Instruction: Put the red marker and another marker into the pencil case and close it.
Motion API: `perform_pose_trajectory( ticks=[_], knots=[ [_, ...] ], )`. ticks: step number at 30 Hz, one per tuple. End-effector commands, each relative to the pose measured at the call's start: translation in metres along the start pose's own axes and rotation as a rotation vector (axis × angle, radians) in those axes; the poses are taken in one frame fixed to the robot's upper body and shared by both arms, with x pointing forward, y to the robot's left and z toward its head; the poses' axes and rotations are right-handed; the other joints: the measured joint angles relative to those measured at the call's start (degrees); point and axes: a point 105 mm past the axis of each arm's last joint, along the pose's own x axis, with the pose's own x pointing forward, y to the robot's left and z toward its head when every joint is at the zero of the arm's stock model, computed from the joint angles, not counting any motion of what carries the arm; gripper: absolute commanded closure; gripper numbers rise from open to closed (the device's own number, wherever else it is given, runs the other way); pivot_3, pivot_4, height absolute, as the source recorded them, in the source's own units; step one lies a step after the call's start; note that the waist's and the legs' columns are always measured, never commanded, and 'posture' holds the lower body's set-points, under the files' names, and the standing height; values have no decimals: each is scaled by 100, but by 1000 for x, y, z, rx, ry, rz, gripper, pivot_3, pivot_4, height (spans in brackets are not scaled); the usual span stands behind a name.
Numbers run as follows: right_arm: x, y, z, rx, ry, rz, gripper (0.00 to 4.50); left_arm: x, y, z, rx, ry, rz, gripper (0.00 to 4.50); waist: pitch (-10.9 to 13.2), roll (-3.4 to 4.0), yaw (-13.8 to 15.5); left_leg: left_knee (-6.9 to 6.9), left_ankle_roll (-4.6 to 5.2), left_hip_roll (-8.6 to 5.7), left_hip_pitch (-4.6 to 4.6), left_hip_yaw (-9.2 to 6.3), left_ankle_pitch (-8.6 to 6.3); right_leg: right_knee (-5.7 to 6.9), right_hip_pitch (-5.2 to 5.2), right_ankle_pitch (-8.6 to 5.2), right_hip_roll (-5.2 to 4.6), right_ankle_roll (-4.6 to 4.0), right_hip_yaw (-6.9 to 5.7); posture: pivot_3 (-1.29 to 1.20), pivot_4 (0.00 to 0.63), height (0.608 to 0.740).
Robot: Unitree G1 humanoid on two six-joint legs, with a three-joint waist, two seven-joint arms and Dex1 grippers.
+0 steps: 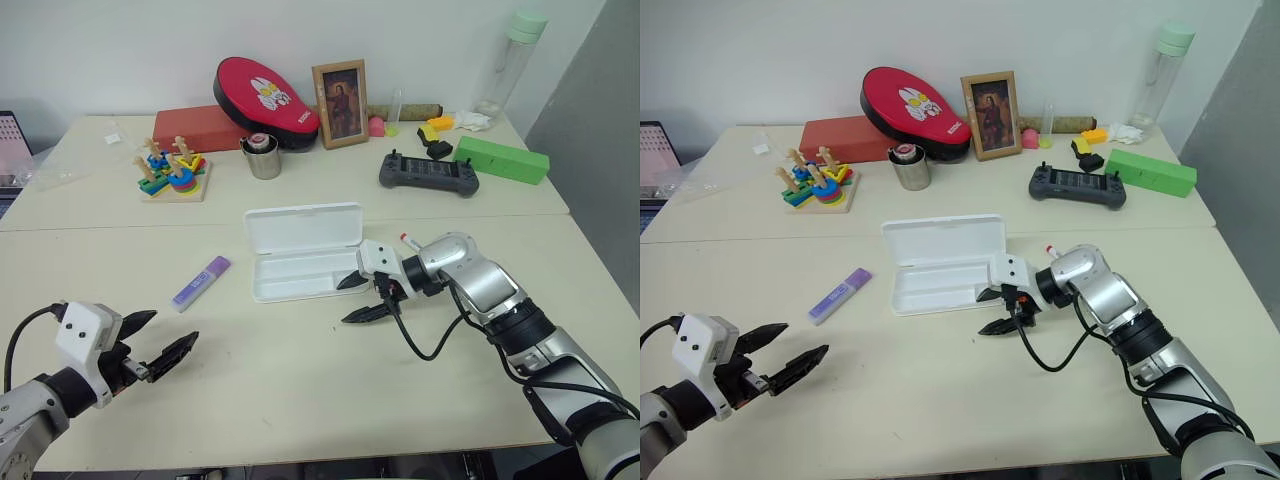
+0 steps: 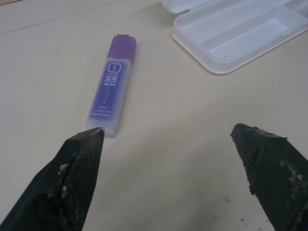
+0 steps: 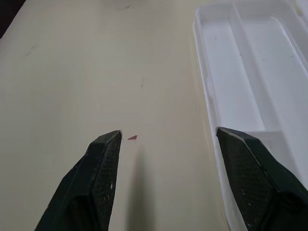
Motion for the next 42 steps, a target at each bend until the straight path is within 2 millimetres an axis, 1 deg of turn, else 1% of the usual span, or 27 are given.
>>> perform_pose_trajectory(
  ticks=[1, 4, 8, 12, 14, 15, 16, 18, 21, 23, 27, 28, 30, 34, 36, 38, 40, 42],
  knots=[
    [-4, -16, 4, -40, 41, -81, 1249, 0, -1, 9, 30, -36, 6, 0, 0, 0, 0, 0, 0, 0, 0, 0, 0, 1, -1, 0, 0, 0, 0, 0, 150, 740],
    [-1, -21, -7, -33, 98, -108, 1249, 1, -2, 9, 28, -40, 6, 0, 0, 0, -1, 1, 0, 0, 1, 1, 0, 4, -1, 1, 0, -1, 1, 0, 150, 740],
    [2, -25, -7, -9, 96, -119, 1249, 1, -3, 8, 26, -37, 6, 0, 0, 0, -2, 0, 0, 0, 0, 2, 0, 3, -2, 1, 0, -1, 1, 0, 150, 740],
    [3, -25, -20, 3, 159, -111, 1249, 1, -3, 9, 26, -39, 9, 0, 0, 0, -3, 0, 0, 0, 0, 1, 0, 3, -2, 1, 0, -1, 1, 0, 150, 740],
    [3, -24, -21, 3, 164, -108, 1249, 1, -4, 8, 26, -38, 10, 0, 0, 0, 2, 1, -1, -1, 0, 2, 0, 3, -1, 1, 0, -1, 1, 0, 150, 740],
    [3, -25, -20, 4, 163, -111, 1603, 1, -4, 8, 25, -39, 11, 0, 0, 0, 2, 1, -1, -1, 1, 1, 0, 3, 0, 1, 0, -1, 0, 0, 150, 740],
    [3, -25, -19, -1, 162, -111, 1762, 1, -4, 8, 25, -38, 11, 0, 0, 0, 2, 1, -1, -1, 1, 1, 0, 4, 0, 1, -1, -1, 0, 0, 150, 740],
    [3, -23, -18, -7, 161, -101, 2277, 1, -5, 8, 24, -40, 12, 0, 0, 0, 1, 1, -1, -1, 3, 1, 0, 6, 1, 1, 0, -1, 0, 0, 150, 740],
    [3, -23, -17, -8, 159, -102, 2931, 2, -5, 8, 22, -39, 10, 0, 0, 0, 0, 1, -1, 0, 4, 1, 1, 8, 1, 1, 0, -1, 0, 0, 150, 740],
    [2, -23, -16, -10, 159, -100, 3510, 2, -5, 8, 22, -40, 11, 0, 0, 0, 2, 1, -1, -1, 3, 1, 1, 8, 0, 1, 0, -1, 0, 0, 150, 740],
    [1, -19, -12, -57, 176, -91, 4325, 3, -6, 6, 22, -40, 10, 0, 0, 0, 2, 1, -1, -1, 2, 1, 1, 7, 0, 1, 0, -1, 1, 0, 150, 740],
    [1, -17, -12, -73, 184, -86, 4439, 3, -6, 6, 21, -38, 9, 0, 0, 0, 2, 1, -1, -1, 2, 1, 1, 7, -1, 1, 0, -1, 0, 0, 150, 740],
    [2, -11, -10, -69, 178, -63, 4439, 3, -8, 4, 17, -34, 2, 0, -1, -1, 3, 1, -1, 0, 2, 1, 1, 7, -1, 1, 0, -1, 0, 0, 150, 740],
    [1, -5, -13, -83, 201, -50, 4439, 4, -7, 5, 18, -34, 3, 0, -1, -1, 0, 1, -1, 0, 2, 1, 1, 8, -1, 1, 0, -1, 1, 0, 150, 740],
    [0, -3, -9, -88, 189, -59, 4439, 3, -8, 5, 20, -30, 1, 0, -1, -1, 0, 1, -1, 0, 4, 1, 1, 10, -1, 1, 0, -1, 1, 0, 150, 740],
    [-4, 2, -4, -96, 169, -43, 4439, 3, -7, 5, 21, -29, 2, 0, -1, -1, 1, 1, -1, 0, 3, 0, 1, 9, -1, 1, 0, -1, 0, 0, 150, 740],
    [-12, 17, 0, -164, 149, 5, 4439, 3, -7, 5, 21, -26, 1, 0, 0, 0, 13, 1, -1, -1, 1, 0, 1, 8, -1, 1, 0, -1, 0, 0, 150, 740],
    [-17, 28, -1, -212, 149, 38, 4439, 3, -7, 4, 21, -23, 0, 0, -1, -1, 19, 1, -1, -1, 0, -2, 0, -1, 2, 1, -1, -1, -3, 0, 150, 740]
  ],
)
